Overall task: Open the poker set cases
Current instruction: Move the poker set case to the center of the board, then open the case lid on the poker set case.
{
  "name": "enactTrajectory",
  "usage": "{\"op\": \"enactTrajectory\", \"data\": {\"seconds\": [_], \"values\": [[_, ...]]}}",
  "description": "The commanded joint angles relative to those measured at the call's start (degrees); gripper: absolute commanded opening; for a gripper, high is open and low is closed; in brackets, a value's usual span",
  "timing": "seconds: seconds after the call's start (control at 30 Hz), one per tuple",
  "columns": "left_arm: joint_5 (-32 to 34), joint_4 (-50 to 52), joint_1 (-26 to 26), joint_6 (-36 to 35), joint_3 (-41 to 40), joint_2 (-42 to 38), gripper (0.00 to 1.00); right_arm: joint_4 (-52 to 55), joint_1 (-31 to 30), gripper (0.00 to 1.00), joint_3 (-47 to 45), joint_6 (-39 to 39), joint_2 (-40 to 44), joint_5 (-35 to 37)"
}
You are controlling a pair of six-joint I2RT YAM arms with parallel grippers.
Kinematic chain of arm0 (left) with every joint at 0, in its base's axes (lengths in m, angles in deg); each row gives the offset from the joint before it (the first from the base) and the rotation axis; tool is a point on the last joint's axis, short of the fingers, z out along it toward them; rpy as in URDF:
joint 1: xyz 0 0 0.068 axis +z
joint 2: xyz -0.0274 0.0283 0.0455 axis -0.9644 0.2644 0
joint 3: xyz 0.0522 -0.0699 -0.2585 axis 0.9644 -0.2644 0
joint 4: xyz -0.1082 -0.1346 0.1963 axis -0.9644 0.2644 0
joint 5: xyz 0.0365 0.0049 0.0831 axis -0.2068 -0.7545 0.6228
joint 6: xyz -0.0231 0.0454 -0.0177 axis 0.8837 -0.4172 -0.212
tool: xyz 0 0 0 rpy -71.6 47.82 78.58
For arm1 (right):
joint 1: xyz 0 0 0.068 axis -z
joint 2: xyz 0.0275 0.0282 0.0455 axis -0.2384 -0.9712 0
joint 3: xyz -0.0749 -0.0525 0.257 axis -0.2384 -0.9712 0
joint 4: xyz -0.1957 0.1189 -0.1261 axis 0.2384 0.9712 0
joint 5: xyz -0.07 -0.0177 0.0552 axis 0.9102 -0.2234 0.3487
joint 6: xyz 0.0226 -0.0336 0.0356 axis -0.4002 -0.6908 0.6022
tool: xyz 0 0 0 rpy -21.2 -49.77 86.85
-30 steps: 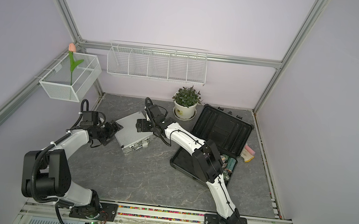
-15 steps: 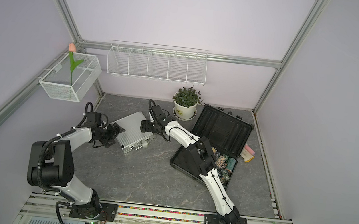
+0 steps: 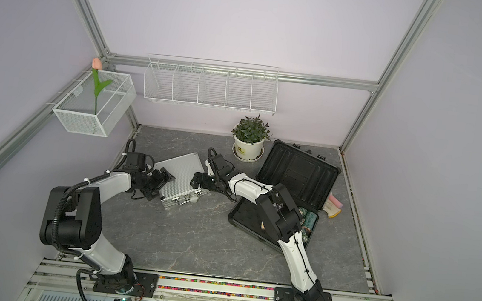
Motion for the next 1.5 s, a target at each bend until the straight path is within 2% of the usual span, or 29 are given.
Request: {"op": "enactTrajectory", "data": {"seconds": [0.0, 0.3, 0.5, 0.63, 0.73, 0.87, 1.03, 1.23, 1.47], "values": [[-3.3, 0.4, -2.6, 0.6, -3.0, -1.5, 0.93, -6.8, -3.6, 0.98, -5.9, 2.7, 5.1, -5.8], [-1.7, 1.8, -2.5, -0.5, -8.9, -7.3, 0.93, -16.2, -7.3, 0.98, -19.5, 5.8, 11.6, -8.3], [-3.4, 3.6, -2.5, -0.3, -12.4, -12.6, 0.93, -16.8, -10.2, 1.0, -26.5, 8.3, 17.1, -5.6], [-3.7, 3.6, -2.5, 1.2, -15.4, -17.6, 0.93, -18.0, -11.1, 0.99, -31.8, 9.6, 22.0, -1.8], [-3.1, 5.3, -2.5, 0.7, -15.7, -19.7, 0.94, -16.1, -11.1, 0.92, -34.1, 9.9, 24.7, 1.7], [-1.4, 8.4, -2.5, -1.1, -14.1, -21.1, 0.94, -15.0, -11.0, 0.88, -37.3, 11.6, 28.4, 6.8], [-1.0, 9.3, -2.2, -0.9, -14.5, -23.8, 0.94, -15.5, -12.0, 0.89, -41.3, 13.6, 32.4, 11.0], [-0.8, 8.6, -1.9, -0.8, -16.8, -27.6, 0.94, -16.1, -17.0, 0.93, -42.6, 13.5, 35.1, 16.8], [1.6, 4.3, -1.9, -1.3, -21.4, -31.6, 0.94, -29.8, -23.8, 1.0, -48.5, 13.4, 34.0, 26.4]]}}
